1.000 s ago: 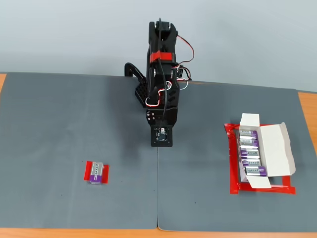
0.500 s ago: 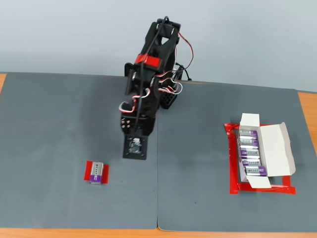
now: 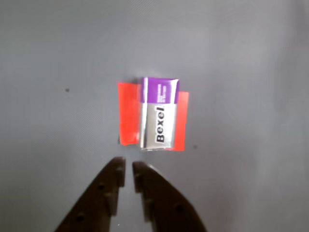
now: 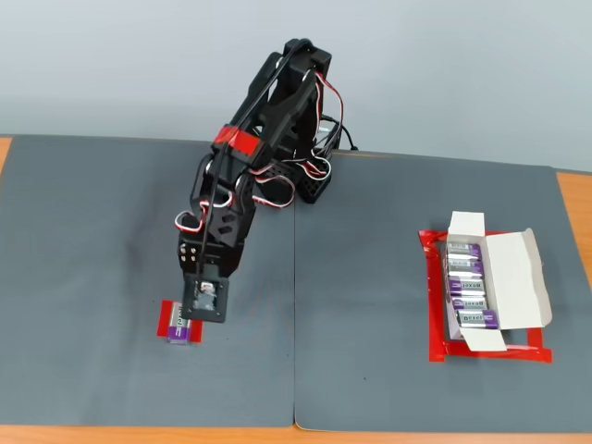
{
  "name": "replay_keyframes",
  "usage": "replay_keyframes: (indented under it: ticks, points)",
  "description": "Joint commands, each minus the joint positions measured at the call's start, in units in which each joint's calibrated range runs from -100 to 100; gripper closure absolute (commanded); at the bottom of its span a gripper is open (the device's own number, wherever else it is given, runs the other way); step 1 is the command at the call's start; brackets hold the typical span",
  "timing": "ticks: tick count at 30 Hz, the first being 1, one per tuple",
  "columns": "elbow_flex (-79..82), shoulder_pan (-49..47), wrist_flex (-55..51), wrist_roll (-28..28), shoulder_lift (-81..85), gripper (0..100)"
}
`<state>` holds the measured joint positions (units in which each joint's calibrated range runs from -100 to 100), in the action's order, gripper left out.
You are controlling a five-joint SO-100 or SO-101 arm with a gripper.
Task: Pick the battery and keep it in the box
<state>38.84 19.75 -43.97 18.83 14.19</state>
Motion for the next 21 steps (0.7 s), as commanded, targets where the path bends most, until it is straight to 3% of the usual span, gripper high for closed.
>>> replay_keyframes:
  ticks: [1, 7, 21]
  points:
    - [-4.24, 0.80, 0.92, 0.53, -0.67, 96]
    - [-6.77, 0.73, 0.92, 0.47, -4.23, 85]
    - [-8.76, 0.65, 1.00, 0.47, -8.72, 68]
